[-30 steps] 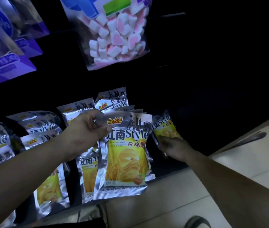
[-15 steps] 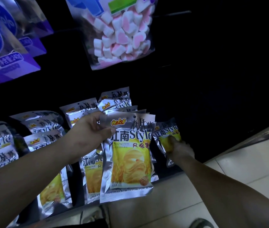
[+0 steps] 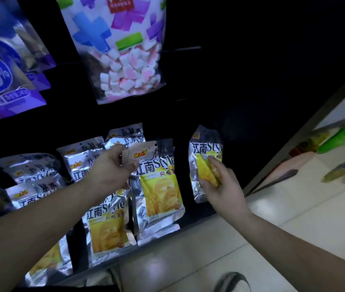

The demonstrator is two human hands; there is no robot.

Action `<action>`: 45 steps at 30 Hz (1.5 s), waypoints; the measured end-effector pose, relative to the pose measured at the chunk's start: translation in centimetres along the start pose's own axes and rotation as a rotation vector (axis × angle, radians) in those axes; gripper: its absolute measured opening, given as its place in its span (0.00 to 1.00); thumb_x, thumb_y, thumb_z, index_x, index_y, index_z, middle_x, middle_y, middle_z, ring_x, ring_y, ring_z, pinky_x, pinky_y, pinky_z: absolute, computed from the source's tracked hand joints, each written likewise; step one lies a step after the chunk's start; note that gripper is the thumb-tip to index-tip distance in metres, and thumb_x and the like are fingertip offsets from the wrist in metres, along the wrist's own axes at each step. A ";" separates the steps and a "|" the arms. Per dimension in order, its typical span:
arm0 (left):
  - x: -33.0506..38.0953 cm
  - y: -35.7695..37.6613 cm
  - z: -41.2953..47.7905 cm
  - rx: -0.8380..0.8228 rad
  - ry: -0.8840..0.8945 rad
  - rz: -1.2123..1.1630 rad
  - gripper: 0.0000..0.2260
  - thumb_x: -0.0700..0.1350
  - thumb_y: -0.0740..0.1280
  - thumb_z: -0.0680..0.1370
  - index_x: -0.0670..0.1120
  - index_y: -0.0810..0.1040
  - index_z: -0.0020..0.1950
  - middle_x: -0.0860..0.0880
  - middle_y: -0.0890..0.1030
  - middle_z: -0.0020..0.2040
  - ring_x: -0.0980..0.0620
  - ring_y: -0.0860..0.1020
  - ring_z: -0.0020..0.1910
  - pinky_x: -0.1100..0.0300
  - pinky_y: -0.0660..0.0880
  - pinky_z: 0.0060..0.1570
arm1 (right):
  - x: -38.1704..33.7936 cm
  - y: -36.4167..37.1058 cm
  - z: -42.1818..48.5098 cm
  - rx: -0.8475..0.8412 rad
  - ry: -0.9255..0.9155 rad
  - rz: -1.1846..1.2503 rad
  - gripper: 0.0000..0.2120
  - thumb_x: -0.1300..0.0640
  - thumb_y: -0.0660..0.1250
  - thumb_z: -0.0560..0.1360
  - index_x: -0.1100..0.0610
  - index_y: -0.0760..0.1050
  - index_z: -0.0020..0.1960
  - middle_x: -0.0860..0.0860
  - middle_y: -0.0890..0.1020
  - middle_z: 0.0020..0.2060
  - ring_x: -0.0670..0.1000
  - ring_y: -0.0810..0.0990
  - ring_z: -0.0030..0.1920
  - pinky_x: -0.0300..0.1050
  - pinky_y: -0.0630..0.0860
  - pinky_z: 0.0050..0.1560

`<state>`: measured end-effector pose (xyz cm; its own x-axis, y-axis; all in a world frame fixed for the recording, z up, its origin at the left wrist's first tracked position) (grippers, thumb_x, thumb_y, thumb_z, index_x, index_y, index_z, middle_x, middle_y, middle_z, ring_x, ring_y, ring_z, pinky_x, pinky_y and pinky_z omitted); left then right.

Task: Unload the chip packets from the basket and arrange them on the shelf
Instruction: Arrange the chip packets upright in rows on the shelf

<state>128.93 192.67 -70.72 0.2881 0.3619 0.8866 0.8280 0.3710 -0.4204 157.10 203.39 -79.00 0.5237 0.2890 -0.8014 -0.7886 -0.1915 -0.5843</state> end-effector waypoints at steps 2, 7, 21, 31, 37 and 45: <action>0.8 0.7 -0.5 -0.019 -0.002 -0.041 0.06 0.42 0.69 0.82 0.42 0.74 0.55 0.46 0.82 0.48 0.56 0.85 0.35 0.42 0.84 0.40 | -2.2 -1.0 -1.4 -0.036 -0.095 0.031 0.34 0.52 0.74 0.76 0.32 0.63 0.75 0.45 0.74 0.56 0.42 0.77 0.54 0.37 0.75 0.54; 3.3 3.9 -1.0 -0.113 -0.058 -0.232 0.09 0.42 0.68 0.82 0.43 0.73 0.60 0.39 0.80 0.45 0.42 0.82 0.34 0.58 0.78 0.26 | -4.4 -1.1 -3.4 -0.126 -0.192 -0.075 0.37 0.50 0.71 0.76 0.32 0.57 0.78 0.47 0.71 0.52 0.46 0.76 0.48 0.39 0.75 0.53; 0.3 14.7 7.3 -0.273 -0.344 -0.503 0.28 0.31 0.70 0.78 0.45 0.69 0.76 0.36 0.72 0.73 0.40 0.81 0.45 0.45 0.83 0.42 | 3.5 2.6 -2.0 0.066 0.062 -0.338 0.38 0.50 0.74 0.73 0.33 0.60 0.76 0.57 0.56 0.76 0.63 0.68 0.70 0.60 0.76 0.61; -4.8 14.6 12.8 -0.198 -0.232 -0.232 0.12 0.31 0.72 0.77 0.44 0.81 0.57 0.32 0.80 0.48 0.33 0.83 0.42 0.36 0.82 0.51 | 6.5 7.8 0.6 -0.058 0.081 -0.426 0.34 0.50 0.66 0.79 0.33 0.53 0.78 0.50 0.49 0.80 0.61 0.63 0.74 0.61 0.78 0.58; -3.7 12.8 15.6 -0.113 -0.032 -0.017 0.18 0.33 0.68 0.80 0.47 0.76 0.68 0.35 0.79 0.57 0.38 0.81 0.55 0.43 0.78 0.61 | 5.7 7.5 2.8 -0.152 0.171 -0.608 0.34 0.43 0.58 0.82 0.32 0.39 0.79 0.47 0.43 0.81 0.59 0.60 0.74 0.55 0.78 0.55; -4.4 10.5 18.9 0.079 0.107 0.294 0.12 0.43 0.63 0.82 0.51 0.80 0.63 0.42 0.84 0.46 0.44 0.81 0.37 0.58 0.75 0.31 | 5.2 9.7 4.0 -0.141 0.189 -0.370 0.33 0.46 0.60 0.83 0.32 0.44 0.79 0.49 0.40 0.81 0.61 0.58 0.78 0.57 0.76 0.63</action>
<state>127.23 211.15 -82.63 0.5619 0.3724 0.7386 0.6634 0.3304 -0.6714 150.92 206.77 -88.32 0.8227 0.1880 -0.5366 -0.4922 -0.2370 -0.8376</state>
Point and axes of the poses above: each hand's wrist, its own z-axis towards the middle knuckle, its own y-axis out of the palm, x = y × z, the point moved 4 cm from there along z, towards the middle knuckle
